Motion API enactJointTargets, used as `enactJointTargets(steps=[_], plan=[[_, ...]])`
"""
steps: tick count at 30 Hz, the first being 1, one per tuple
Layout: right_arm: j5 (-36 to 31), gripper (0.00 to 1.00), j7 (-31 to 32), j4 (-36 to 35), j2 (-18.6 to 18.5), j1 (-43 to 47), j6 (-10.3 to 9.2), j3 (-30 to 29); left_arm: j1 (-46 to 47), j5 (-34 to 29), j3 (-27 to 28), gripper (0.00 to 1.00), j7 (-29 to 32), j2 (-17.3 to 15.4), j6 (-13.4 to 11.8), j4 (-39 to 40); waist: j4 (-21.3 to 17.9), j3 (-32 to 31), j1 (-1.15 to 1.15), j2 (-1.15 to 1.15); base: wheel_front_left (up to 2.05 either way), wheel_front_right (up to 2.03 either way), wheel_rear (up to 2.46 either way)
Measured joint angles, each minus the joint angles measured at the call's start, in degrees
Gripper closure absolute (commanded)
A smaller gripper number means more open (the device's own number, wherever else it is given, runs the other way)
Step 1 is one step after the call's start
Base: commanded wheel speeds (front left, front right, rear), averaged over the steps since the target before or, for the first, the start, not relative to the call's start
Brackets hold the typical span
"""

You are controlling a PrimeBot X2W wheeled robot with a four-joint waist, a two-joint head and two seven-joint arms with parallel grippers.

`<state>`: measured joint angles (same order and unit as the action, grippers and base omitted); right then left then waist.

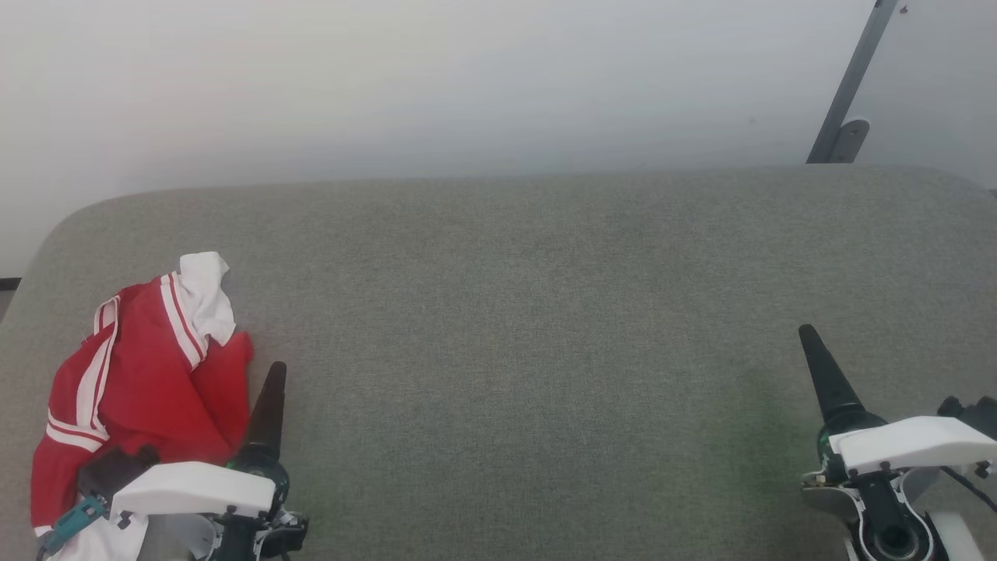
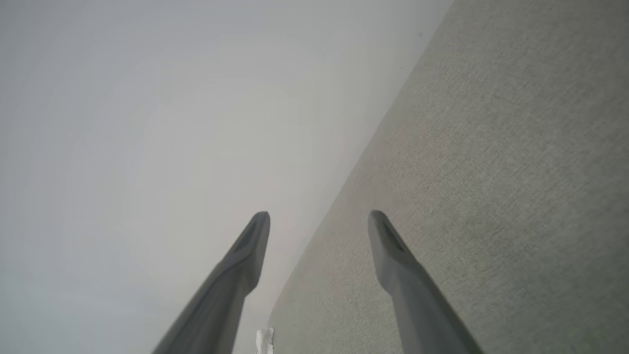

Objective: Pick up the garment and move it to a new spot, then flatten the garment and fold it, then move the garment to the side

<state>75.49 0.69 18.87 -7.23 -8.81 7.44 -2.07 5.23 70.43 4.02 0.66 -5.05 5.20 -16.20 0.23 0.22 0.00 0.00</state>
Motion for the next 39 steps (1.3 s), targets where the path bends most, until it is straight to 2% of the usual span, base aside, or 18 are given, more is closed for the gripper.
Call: enactJointTargets(steps=[15,28,39], plan=[[-22.5,0.0,-3.3,0.8,-1.8,-1.4,0.01,1.5,0.1,-17.8,-2.4,0.0,-3.4,-1.8,-2.9,1.5,0.1,-0.2,0.0,0.0,0.0,0.0,0.0],[-35.3,0.0,-5.7,1.9,-2.6,-3.1,0.01,1.6,0.3,-28.5,-4.2,0.0,-5.8,-3.5,-4.7,1.5,0.3,-0.4,0.0,0.0,0.0,0.0,0.0],[-43.5,0.0,-7.5,2.3,-3.5,-3.7,0.02,1.7,0.8,-36.0,-5.8,0.0,-7.6,-4.3,-6.0,1.1,0.3,-0.7,0.0,0.0,0.0,0.0,0.0]])
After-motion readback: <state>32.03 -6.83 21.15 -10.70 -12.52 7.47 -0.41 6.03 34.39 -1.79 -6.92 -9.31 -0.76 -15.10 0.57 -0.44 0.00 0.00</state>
